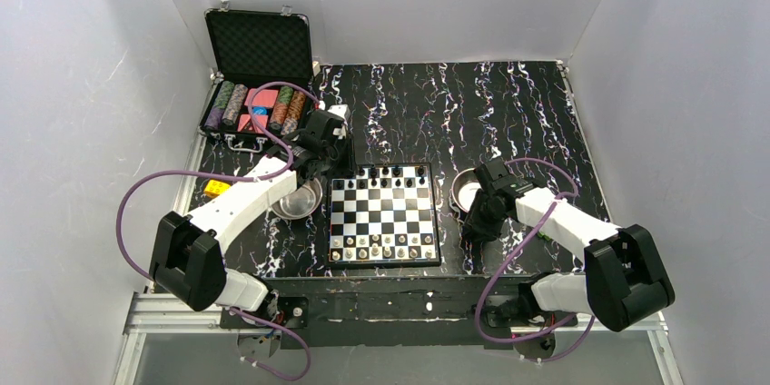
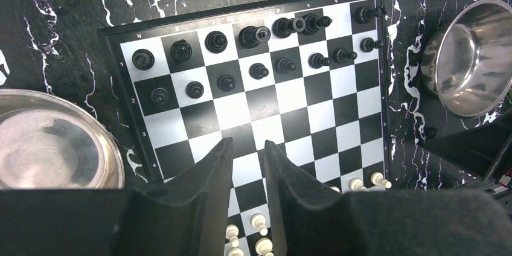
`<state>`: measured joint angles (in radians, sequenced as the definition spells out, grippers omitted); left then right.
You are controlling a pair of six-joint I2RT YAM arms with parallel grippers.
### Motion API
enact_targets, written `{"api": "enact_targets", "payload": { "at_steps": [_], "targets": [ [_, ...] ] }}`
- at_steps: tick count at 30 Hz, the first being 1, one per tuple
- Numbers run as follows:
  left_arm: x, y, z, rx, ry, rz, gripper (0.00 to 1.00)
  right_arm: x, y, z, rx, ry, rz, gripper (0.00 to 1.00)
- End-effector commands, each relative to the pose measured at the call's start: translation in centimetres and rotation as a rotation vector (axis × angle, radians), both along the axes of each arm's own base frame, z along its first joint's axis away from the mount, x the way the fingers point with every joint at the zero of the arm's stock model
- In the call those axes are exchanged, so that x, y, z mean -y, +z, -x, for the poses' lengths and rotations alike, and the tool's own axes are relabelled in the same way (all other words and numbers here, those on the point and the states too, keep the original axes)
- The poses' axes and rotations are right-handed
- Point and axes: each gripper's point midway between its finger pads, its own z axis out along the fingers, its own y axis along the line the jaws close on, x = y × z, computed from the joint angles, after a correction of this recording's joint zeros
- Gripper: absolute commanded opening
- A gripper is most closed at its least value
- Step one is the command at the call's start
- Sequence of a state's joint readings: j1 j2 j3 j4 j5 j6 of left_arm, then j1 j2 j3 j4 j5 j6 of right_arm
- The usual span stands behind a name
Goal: Set up the chess pieces on the board
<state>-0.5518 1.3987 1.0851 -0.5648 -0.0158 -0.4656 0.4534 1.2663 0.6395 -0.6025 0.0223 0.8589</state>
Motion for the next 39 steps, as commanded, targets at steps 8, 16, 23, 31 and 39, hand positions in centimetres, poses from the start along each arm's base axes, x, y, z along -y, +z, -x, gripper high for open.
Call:
{"api": "enact_targets", "payload": {
  "at_steps": [8,16,23,31,39],
  "targets": [
    [-0.4,1.0,0.5,0.033,0.010,0.032,0.25,-0.5,0.6,0.0,-0.004,0.039,0.003,0.38],
    [-0.5,1.0,0.5,0.037,0.014,0.029,0.25,-0.5,0.5,0.3,-0.012,0.053,0.007,0.36],
    [-0.5,0.8,0.5,0.032,0.013,0.034,0.24,-0.4,0.5,0.6,-0.024,0.073,0.019,0.38],
    [-0.4,0.8,0.5,0.032,0.013,0.033,0.24,-0.6,0.3,0.7,-0.029,0.083,0.019,0.26],
    [-0.3,1.6,0.4,0.040,0.016,0.045,0.24,-0.8,1.5,0.2,0.019,0.102,0.011,0.15]
  ]
}}
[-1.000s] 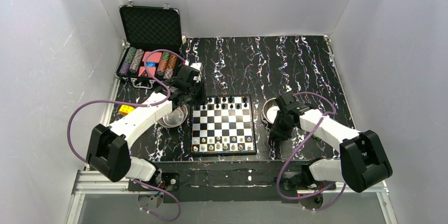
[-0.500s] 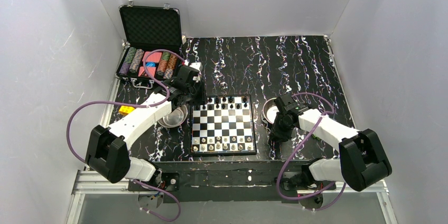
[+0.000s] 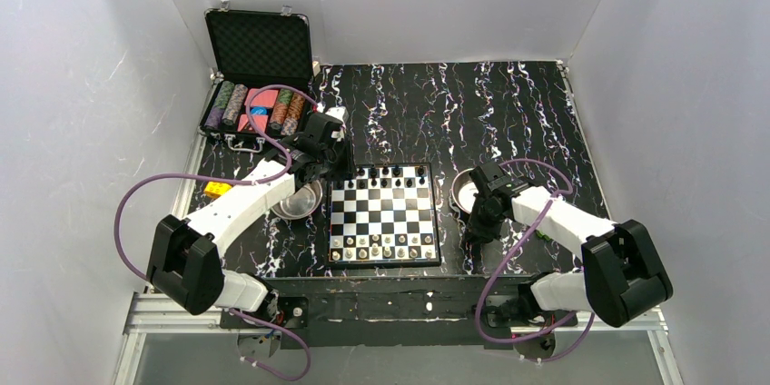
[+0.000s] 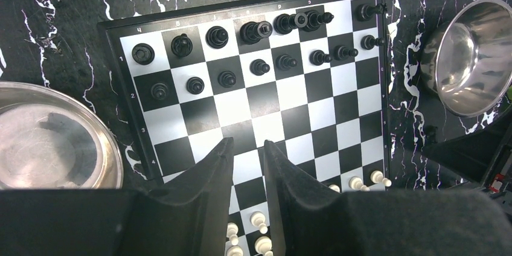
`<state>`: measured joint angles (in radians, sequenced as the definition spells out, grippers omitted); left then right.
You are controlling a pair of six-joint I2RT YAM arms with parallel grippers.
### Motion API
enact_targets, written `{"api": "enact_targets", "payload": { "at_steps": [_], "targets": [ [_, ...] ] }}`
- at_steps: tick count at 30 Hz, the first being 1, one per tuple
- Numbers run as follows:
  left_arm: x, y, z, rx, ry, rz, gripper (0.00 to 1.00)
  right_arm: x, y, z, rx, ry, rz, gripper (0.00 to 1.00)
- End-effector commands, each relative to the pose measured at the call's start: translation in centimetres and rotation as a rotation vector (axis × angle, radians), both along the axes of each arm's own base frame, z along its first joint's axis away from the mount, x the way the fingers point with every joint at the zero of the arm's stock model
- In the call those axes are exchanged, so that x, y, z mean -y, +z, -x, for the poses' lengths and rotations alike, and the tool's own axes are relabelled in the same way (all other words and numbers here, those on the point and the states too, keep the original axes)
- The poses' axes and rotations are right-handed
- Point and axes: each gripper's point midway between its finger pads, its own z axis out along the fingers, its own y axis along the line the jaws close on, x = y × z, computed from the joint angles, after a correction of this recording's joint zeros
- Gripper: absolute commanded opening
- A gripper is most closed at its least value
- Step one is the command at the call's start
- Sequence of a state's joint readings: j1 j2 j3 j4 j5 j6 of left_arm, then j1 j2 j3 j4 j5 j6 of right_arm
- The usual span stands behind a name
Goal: Set up the chess pieces on the board
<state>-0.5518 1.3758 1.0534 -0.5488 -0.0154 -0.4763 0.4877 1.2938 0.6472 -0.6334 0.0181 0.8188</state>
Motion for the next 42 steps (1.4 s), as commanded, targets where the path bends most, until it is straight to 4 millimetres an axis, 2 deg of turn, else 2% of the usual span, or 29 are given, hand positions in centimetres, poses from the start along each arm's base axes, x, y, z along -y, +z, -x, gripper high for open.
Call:
{"api": "enact_targets", "payload": {
  "at_steps": [1,4,6,11,13,16,21,24,30,35,42],
  "targets": [
    [-0.1,2.1,-0.1,0.041,0.009,0.038,0.25,-0.8,2.4,-1.2,0.078,0.043,-0.031,0.15],
    [-0.1,3.9,-0.4,0.058,0.018,0.062,0.25,-2.6,4.6,-1.8,0.177,0.151,-0.147,0.03],
    [0.4,5.4,-0.2,0.056,0.002,0.107,0.25,-4.4,6.6,-2.1,0.272,0.257,-0.250,0.01],
    [0.9,10.1,-0.2,0.090,-0.014,0.213,0.29,-7.0,11.8,-2.2,0.505,0.447,-0.413,0.01],
    [1.5,11.6,0.1,0.093,-0.038,0.258,0.32,-8.8,14.4,-1.2,0.601,0.590,-0.525,0.01],
    [3.1,13.3,0.9,0.056,-0.076,0.354,0.34,-10.4,17.8,-0.1,0.713,0.738,-0.615,0.01],
    [5.6,15.4,3.6,-0.021,-0.143,0.509,0.36,-12.5,23.3,1.6,0.846,0.900,-0.736,0.01],
    [7.2,16.4,5.5,-0.047,-0.185,0.560,0.38,-13.5,24.7,2.3,0.950,1.000,-0.729,0.01],
    [9.7,17.3,8.8,-0.078,-0.225,0.591,0.41,-13.9,25.4,1.5,1.019,1.008,-0.612,0.01],
    [10.4,17.5,9.9,-0.095,-0.233,0.607,0.40,-14.1,25.8,0.8,1.058,0.990,-0.529,0.01],
    [11.0,16.3,10.7,-0.107,-0.251,0.568,0.37,-14.3,26.4,0.6,1.056,0.970,-0.508,0.01]
  ]
}}
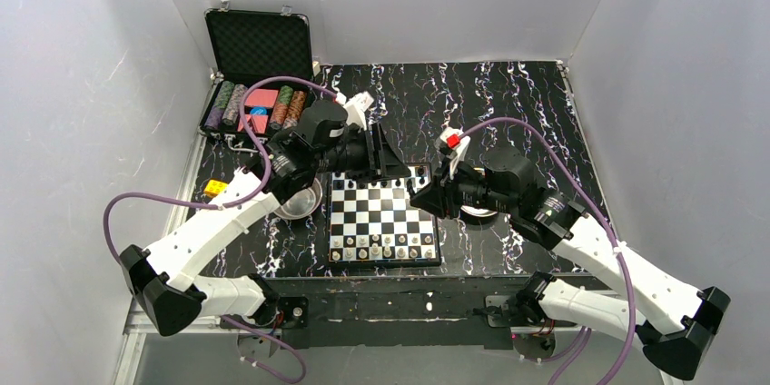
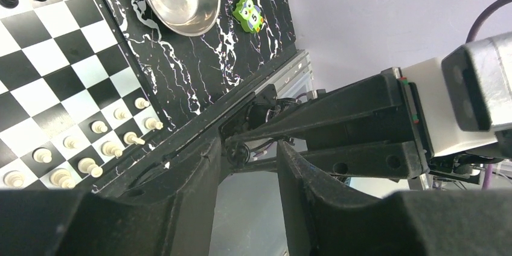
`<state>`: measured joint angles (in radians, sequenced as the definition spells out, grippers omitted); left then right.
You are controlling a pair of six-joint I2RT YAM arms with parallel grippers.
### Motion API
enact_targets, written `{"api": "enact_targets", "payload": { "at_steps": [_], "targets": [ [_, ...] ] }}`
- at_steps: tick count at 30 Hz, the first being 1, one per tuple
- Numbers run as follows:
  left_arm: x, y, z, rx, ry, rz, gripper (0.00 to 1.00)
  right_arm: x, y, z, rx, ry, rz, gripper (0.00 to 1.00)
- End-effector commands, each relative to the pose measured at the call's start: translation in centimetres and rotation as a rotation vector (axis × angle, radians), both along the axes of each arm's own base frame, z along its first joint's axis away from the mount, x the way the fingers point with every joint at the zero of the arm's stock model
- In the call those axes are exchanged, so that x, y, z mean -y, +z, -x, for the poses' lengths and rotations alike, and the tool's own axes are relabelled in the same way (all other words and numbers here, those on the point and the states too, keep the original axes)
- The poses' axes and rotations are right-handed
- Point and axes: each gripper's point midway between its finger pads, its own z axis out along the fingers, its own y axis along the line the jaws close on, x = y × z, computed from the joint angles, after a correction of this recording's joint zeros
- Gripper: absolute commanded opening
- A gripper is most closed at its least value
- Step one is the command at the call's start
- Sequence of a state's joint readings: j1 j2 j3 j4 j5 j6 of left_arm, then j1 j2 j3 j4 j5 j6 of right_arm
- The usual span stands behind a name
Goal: Set up the chess pieces on the board
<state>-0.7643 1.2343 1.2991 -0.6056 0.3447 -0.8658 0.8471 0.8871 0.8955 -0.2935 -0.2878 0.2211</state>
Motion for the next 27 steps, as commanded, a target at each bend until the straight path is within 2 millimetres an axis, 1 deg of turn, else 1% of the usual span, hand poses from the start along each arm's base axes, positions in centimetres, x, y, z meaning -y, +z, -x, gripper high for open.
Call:
{"api": "enact_targets", "payload": {
  "at_steps": [1,9,18,24,27],
  "targets": [
    [0.0,-0.2,0.7,0.010,0.002,-0.014,0.37,0.0,2.3,-0.9,0.068,-0.043,-0.023,0.01],
    [0.4,-1.0,0.8,0.021,-0.005,-0.057,0.34,0.2,2.7,-1.0,0.069,-0.058,-0.027,0.01],
    [0.7,-1.7,0.5,0.034,0.002,-0.095,0.34,0.2,3.5,-0.7,0.071,-0.051,-0.046,0.01],
    [1.1,-1.8,0.5,0.042,-0.001,-0.105,0.34,-0.1,3.4,-0.5,0.059,-0.041,-0.045,0.01],
    [1.2,-1.7,0.6,0.045,-0.003,-0.104,0.31,-0.2,3.5,-0.5,0.057,-0.041,-0.047,0.01]
  ]
}}
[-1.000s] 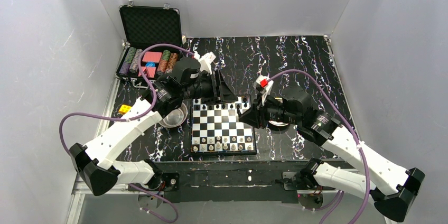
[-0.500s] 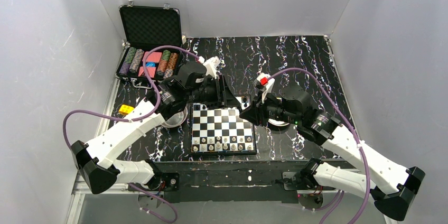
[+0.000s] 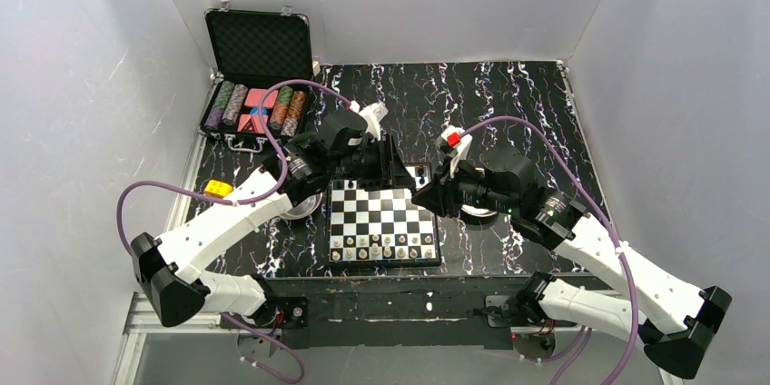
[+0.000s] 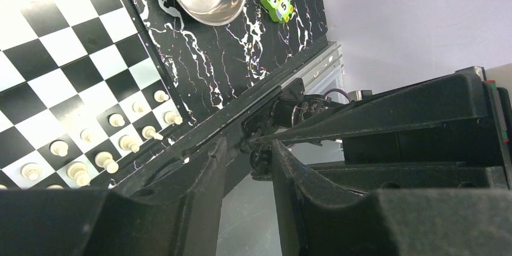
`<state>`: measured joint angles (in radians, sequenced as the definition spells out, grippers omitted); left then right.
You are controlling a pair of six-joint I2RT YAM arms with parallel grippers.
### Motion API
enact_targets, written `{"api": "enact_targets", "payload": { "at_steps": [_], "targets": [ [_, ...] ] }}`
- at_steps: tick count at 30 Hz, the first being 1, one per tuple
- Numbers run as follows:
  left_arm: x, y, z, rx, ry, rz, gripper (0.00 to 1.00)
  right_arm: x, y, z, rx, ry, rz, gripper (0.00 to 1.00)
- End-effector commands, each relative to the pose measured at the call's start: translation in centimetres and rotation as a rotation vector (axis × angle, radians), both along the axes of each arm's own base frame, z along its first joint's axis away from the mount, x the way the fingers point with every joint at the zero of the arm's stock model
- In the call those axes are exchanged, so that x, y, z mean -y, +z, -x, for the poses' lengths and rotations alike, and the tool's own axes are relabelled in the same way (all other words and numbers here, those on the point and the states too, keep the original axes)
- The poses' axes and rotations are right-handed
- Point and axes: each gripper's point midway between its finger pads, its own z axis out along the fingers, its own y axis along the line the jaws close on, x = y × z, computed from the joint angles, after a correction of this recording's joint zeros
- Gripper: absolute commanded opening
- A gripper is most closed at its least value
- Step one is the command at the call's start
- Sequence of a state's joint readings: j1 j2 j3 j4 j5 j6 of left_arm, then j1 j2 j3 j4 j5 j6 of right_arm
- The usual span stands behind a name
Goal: Set up the chess pieces on the board
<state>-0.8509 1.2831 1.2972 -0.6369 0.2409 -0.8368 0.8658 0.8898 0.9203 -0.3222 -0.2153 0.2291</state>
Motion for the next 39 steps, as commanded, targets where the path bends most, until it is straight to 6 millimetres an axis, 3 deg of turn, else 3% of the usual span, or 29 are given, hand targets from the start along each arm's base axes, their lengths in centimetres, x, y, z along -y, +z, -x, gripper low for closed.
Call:
{"api": "enact_targets", "payload": {
  "at_steps": [1,14,19,21,23,27,33,39],
  "targets": [
    [0.0,1.2,-0.2,0.041,0.005,0.002,0.30,-0.5,3.2,0.0,0.052,0.011,-0.066,0.01],
    [0.4,0.7,0.2,0.032,-0.012,-0.006,0.18,-0.5,3.0,-0.3,0.047,-0.011,-0.060,0.01],
    [0.4,0.7,0.3,0.029,-0.016,-0.003,0.00,-0.5,2.9,-0.5,0.047,-0.020,-0.057,0.01],
    [0.4,0.8,0.3,0.030,-0.014,-0.003,0.00,-0.4,2.9,-0.6,0.049,-0.029,-0.058,0.01],
    [0.4,0.7,0.3,0.028,-0.013,-0.004,0.00,-0.4,2.9,-0.8,0.048,-0.038,-0.057,0.07],
    [0.5,0.3,0.1,0.025,-0.009,-0.015,0.00,-0.4,2.9,-0.7,0.042,-0.040,-0.061,0.31],
    [-0.1,-0.3,-2.0,0.089,0.054,-0.089,0.00,0.5,2.9,-0.6,0.041,-0.076,-0.069,0.60],
    [-1.3,-1.4,-5.3,0.176,0.193,-0.188,0.00,2.5,3.4,-0.7,0.075,-0.154,-0.079,0.64]
  ]
}}
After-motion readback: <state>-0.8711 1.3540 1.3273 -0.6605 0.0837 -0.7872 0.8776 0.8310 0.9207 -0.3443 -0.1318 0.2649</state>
